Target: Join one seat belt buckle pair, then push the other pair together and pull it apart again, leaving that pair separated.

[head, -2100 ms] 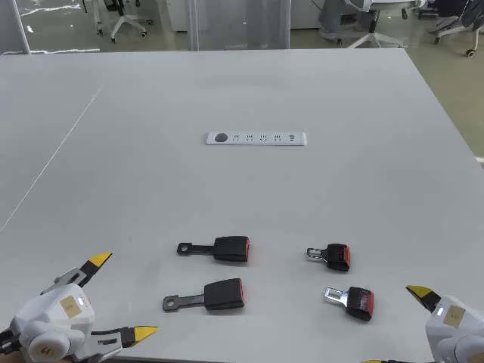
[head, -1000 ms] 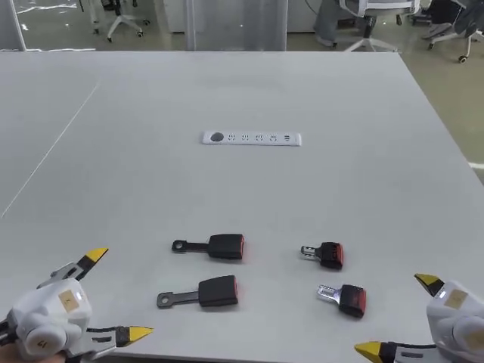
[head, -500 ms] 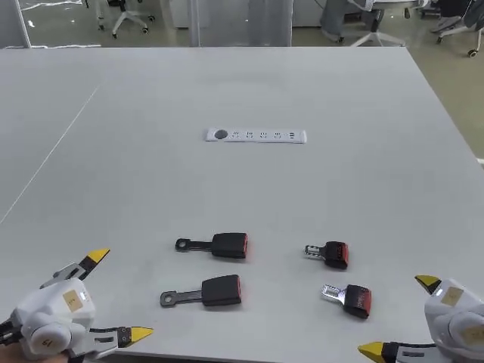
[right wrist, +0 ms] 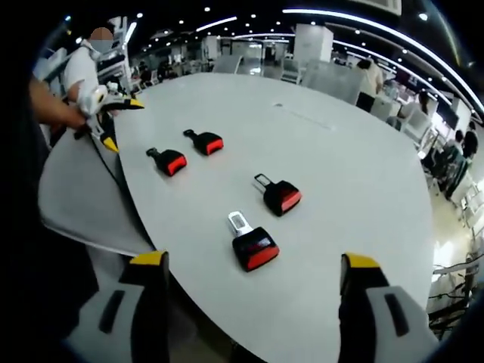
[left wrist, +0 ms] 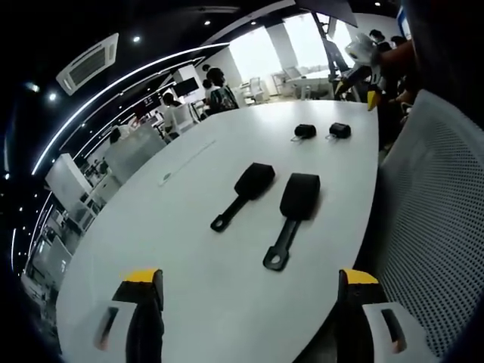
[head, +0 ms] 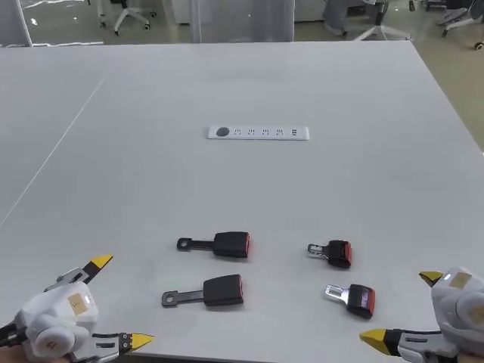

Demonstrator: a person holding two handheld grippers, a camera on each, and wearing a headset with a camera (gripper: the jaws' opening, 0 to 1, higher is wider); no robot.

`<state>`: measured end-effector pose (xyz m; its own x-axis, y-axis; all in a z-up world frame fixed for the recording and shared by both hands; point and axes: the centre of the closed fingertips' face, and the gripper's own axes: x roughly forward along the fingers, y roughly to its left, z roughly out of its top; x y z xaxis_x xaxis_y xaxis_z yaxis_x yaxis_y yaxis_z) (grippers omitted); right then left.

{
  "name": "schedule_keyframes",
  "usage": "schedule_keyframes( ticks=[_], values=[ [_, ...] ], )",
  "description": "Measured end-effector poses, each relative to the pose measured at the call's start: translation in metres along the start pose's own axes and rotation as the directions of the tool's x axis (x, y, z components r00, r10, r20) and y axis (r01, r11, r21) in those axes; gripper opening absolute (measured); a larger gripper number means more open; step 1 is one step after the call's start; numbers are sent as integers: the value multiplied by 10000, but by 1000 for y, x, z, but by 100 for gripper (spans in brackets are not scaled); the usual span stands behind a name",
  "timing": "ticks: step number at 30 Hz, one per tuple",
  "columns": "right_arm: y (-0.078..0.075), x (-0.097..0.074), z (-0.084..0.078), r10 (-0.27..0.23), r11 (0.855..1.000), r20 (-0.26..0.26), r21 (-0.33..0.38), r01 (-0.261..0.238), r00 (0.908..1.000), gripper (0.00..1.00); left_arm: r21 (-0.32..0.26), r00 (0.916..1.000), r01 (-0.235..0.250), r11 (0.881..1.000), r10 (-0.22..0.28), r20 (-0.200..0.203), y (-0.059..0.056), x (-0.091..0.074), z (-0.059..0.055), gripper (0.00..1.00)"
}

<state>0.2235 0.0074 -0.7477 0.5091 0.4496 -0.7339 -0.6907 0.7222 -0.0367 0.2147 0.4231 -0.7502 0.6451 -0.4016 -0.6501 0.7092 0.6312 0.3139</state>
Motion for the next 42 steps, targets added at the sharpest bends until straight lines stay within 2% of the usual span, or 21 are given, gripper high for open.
schedule_keyframes(
  ticks=[2,7,9,12,14,16,17,18,20,22,26,29,32,34,37,40,42],
  values=[
    [1,0,1,127,9999,48,12,-127,9999,95,-16,9999,66,10000,-66,-96,0,0,-1,93],
    [1,-1,5,192,9967,157,-787,-179,9997,92,-299,9996,273,9992,-275,-58,-2,0,0,94],
    [1,0,-1,240,9925,-96,-1200,-249,9997,87,-204,9993,342,9992,-345,-154,-2,-1,0,92],
    [3,1,-3,313,9890,-217,-1436,-341,9993,83,-172,9984,502,9986,-506,-236,-3,2,9,89],
    [4,1,-4,395,9876,-285,-1507,-434,9988,81,61,9974,647,9979,-645,-316,-5,6,13,88],
    [4,2,-5,440,9840,-368,-1709,-496,9984,80,179,9939,987,9950,-977,-503,-10,11,16,85],
    [4,2,-5,459,9827,-405,-1777,-524,9981,79,144,9912,1172,9930,-1161,-637,-14,15,18,86],
    [4,3,-6,507,9805,-460,-1877,-585,9977,78,214,9922,1120,9935,-1107,-566,-14,18,21,89],
    [4,3,-5,526,9771,-490,-2036,-616,9974,76,384,9889,1375,9898,-1350,-614,-17,23,26,92],
    [3,4,-5,566,9721,-556,-2244,-677,9969,73,553,9855,1549,9864,-1504,-781,-20,28,30,87],
    [2,7,-5,649,9671,-650,-2417,-788,9958,71,613,9785,1928,9793,-1873,-862,-25,36,41,76],
    [4,13,-4,831,9565,-816,-2730,-1025,9932,68,1129,9753,1988,9735,-1853,-1200,-24,45,45,73],
    [6,20,-5,1021,9488,-956,-2898,-1258,9902,67,1237,9672,2301,9653,-2127,-1391,-28,54,50,65],
    [8,25,-7,1160,9384,-1137,-3131,-1464,9867,67,1256,9639,2405,9625,-2216,-1474,-30,59,52,64],
    [10,30,-7,1287,9335,-1249,-3195,-1627,9838,66,1413,9481,2815,9491,-2524,-1935,-35,65,48,62],
    [12,36,-9,1558,9274,-1450,-3190,-1952,9771,63,1351,9403,3007,9441,-2698,-2075,-37,70,48,60],
    [12,39,-9,1625,9249,-1526,-3206,-2044,9748,62,1232,9298,3231,9383,-2905,-2261,-40,74,46,57]
  ],
)
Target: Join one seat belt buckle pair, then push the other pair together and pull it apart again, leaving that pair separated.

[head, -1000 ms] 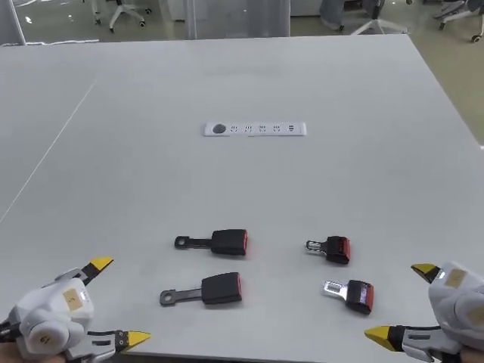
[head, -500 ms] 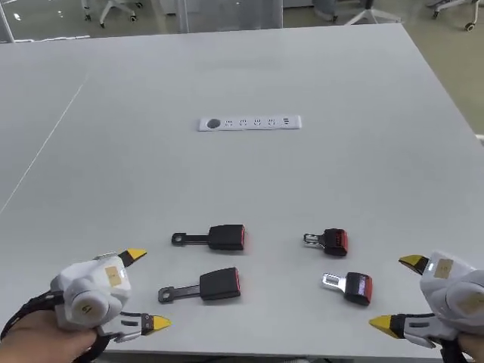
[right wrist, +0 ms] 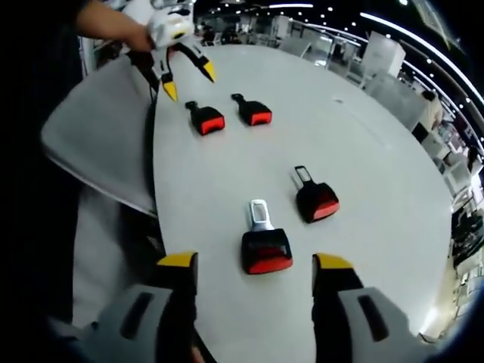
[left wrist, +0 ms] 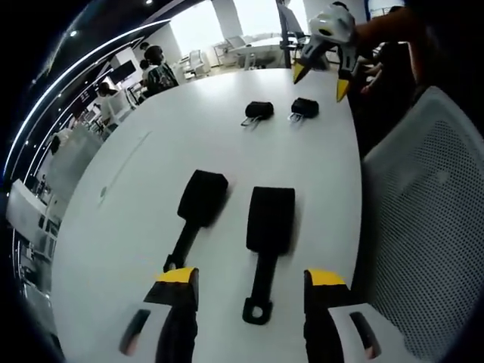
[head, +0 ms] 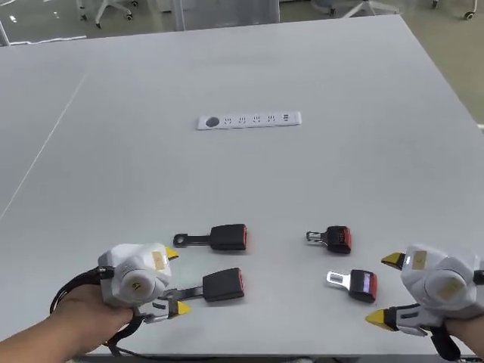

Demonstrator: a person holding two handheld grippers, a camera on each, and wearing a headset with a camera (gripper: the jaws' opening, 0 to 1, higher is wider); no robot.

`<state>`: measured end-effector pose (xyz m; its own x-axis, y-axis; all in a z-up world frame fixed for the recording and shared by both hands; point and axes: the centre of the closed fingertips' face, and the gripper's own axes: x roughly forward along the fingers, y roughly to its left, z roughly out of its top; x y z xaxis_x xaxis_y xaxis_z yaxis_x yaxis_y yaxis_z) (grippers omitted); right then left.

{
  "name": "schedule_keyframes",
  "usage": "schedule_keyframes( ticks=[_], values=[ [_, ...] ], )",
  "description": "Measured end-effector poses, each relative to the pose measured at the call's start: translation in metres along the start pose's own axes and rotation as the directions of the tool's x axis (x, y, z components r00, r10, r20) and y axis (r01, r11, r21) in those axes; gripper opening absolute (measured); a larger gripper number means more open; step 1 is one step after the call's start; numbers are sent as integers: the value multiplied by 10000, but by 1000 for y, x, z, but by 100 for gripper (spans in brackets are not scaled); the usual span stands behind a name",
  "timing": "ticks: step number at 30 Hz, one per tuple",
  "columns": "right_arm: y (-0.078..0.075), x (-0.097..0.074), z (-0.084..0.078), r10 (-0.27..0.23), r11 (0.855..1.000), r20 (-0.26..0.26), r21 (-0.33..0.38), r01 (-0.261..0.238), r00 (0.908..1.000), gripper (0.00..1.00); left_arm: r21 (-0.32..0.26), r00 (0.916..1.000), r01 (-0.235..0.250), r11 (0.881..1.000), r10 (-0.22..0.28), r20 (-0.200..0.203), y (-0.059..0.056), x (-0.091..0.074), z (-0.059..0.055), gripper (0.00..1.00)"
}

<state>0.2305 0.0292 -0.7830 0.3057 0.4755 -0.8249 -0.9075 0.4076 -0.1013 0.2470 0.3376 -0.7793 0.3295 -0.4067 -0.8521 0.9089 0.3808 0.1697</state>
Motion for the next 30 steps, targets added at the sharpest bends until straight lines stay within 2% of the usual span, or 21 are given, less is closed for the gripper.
schedule_keyframes(
  ticks=[2,10,16,21,26,28,30],
  values=[
    [2,5,1,293,9996,3,14,-293,9996,57,47,9998,178,9998,-178,-55,-1,6,2,55],
    [-5,19,3,455,9988,-241,-157,-459,9987,53,317,9962,841,9960,-834,-238,-8,27,16,50],
    [-8,32,-6,683,9977,-668,4,-685,9954,47,553,9914,1289,9901,-1274,-300,-14,42,23,49],
    [-9,37,-15,892,9956,-801,372,-865,9928,44,845,9834,1756,9808,-1707,-618,-23,52,29,45],
    [-6,41,-21,1188,9929,-1121,199,-1173,9866,42,1290,9778,2007,9711,-1904,-873,-26,56,29,40],
    [-8,42,-23,1248,9922,-1039,60,-1249,9867,37,1265,9755,2095,9696,-1984,-954,-26,57,28,33],
    [-11,41,-24,1336,9910,-1028,98,-1333,9857,36,1505,9723,2243,9628,-2106,-1015,-27,57,27,34]
  ],
)
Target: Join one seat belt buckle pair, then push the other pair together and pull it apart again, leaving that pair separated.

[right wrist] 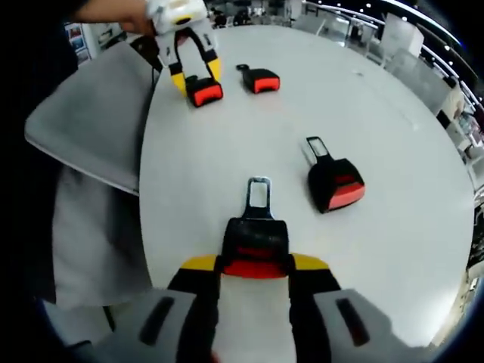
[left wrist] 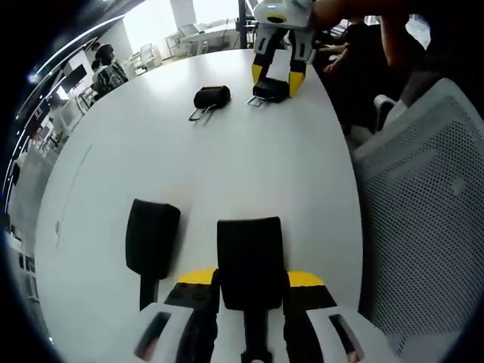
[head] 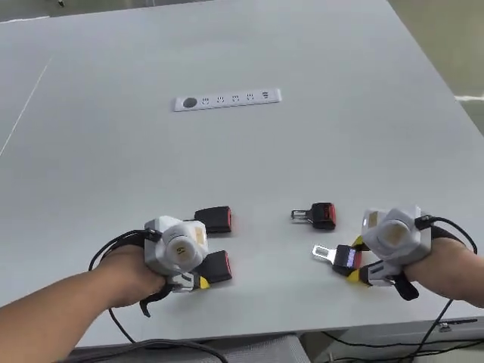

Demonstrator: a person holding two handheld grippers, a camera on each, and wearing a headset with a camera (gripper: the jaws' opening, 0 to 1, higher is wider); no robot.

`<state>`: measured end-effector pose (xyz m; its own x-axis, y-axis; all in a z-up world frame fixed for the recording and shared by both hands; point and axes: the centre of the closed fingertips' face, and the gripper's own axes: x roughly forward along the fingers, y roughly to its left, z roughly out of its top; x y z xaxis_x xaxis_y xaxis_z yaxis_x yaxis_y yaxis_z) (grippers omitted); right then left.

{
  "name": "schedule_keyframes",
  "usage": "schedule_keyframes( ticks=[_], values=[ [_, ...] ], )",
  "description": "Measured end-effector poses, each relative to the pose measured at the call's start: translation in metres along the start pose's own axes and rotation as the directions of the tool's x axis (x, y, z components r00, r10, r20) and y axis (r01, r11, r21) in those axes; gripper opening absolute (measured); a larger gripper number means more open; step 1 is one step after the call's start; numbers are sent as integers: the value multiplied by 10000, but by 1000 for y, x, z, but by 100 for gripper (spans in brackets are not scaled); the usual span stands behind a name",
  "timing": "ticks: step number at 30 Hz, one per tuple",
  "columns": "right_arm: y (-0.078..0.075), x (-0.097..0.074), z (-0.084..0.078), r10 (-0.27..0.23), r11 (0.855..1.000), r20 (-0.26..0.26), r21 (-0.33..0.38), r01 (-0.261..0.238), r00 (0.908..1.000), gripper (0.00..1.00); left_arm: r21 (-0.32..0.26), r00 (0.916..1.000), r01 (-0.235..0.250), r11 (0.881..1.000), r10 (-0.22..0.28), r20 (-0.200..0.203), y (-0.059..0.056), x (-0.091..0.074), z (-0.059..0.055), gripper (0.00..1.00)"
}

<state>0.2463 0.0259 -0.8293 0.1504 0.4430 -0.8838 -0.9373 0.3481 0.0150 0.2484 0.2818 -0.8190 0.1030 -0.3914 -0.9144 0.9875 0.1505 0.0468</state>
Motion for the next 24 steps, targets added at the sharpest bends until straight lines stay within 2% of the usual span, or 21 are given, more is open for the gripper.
schedule_keyframes(
  ticks=[3,6,7,9,14,20,24],
  values=[
    [0,0,1,78,9998,-57,-155,-79,10000,35,128,9999,122,9998,-121,-85,0,1,-2,34],
    [1,1,2,114,9994,-158,-313,-119,9998,35,819,9994,68,9966,-40,-343,-2,5,-5,34],
    [1,1,2,139,9992,-173,-372,-145,9998,35,855,9993,45,9963,-14,-368,-2,5,-5,34],
    [1,1,2,219,9978,-235,-626,-233,9995,35,235,9994,65,9997,-57,-354,-1,4,-6,34],
    [1,1,2,444,9929,-511,-1081,-497,9977,34,521,9988,93,9986,-68,-484,-1,4,-5,33],
    [3,3,4,581,9834,-959,-1661,-735,9937,34,797,9951,381,9961,-306,-940,-3,6,-5,33],
    [4,4,7,611,9824,-961,-1701,-768,9935,34,926,9934,469,9946,-367,-1088,-4,5,-5,33]
  ],
)
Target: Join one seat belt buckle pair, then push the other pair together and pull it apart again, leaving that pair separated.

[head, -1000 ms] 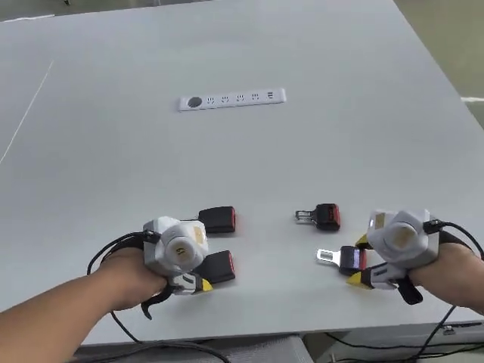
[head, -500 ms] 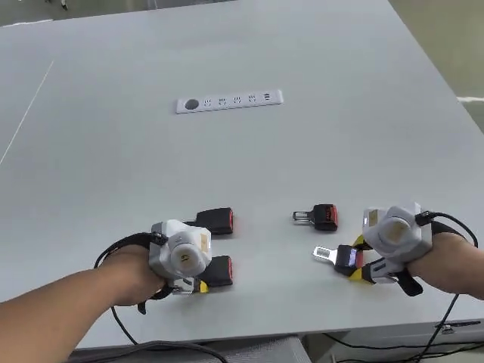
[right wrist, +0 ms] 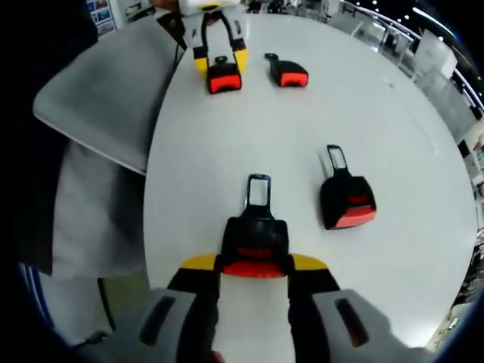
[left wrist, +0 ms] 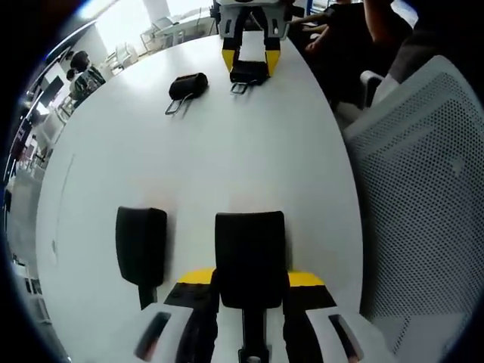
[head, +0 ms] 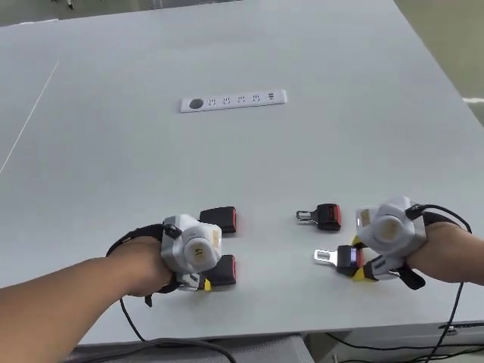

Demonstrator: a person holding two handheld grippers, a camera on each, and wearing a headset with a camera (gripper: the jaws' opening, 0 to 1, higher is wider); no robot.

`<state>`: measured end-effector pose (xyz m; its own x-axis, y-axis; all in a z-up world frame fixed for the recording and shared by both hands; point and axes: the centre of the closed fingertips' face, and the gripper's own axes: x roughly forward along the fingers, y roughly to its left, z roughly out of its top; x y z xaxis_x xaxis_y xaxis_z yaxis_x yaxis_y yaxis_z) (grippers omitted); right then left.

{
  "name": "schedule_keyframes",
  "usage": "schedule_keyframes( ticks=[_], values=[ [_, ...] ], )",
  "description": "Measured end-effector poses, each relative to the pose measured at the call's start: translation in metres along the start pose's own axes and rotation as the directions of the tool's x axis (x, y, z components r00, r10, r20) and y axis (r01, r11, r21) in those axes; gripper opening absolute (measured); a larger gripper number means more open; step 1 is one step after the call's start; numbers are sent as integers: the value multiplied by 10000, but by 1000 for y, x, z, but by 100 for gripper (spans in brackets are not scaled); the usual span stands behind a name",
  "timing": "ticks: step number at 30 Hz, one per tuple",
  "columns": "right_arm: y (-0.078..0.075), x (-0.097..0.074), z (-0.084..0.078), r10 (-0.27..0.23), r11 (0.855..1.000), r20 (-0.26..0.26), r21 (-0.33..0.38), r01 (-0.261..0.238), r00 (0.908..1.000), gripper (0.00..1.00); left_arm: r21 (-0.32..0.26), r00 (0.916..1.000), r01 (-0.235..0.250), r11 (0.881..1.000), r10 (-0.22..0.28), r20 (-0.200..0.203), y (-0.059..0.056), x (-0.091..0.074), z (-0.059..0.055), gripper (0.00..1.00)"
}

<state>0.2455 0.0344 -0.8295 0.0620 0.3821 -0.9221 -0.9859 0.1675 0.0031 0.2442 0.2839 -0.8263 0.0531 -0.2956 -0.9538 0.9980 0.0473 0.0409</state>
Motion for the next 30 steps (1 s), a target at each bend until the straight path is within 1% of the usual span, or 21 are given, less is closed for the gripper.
schedule_keyframes(
  ticks=[4,8,17,22,25,28,30],
  values=[
    [5,3,7,94,9998,58,-171,-93,9999,34,-7,10000,44,10000,-44,0,0,0,-1,33],
    [10,7,20,205,9991,209,-371,-197,9996,34,-4,10000,46,10000,-46,12,0,0,-1,33],
    [16,20,53,317,9965,569,-796,-271,9979,34,118,10000,72,9999,-72,8,0,1,0,33],
    [25,29,74,422,9948,785,-962,-346,9960,35,85,9999,106,9999,-105,-95,0,1,0,33],
    [34,35,88,577,9925,891,-1130,-474,9944,35,97,9998,129,9999,-128,-137,0,1,0,33],
    [36,41,100,637,9912,929,-1219,-522,9936,34,187,9998,129,9997,-126,-175,0,1,0,33],
    [36,44,106,608,9907,904,-1269,-491,9940,34,134,9998,82,9999,-79,-191,-1,1,0,33]
  ],
)
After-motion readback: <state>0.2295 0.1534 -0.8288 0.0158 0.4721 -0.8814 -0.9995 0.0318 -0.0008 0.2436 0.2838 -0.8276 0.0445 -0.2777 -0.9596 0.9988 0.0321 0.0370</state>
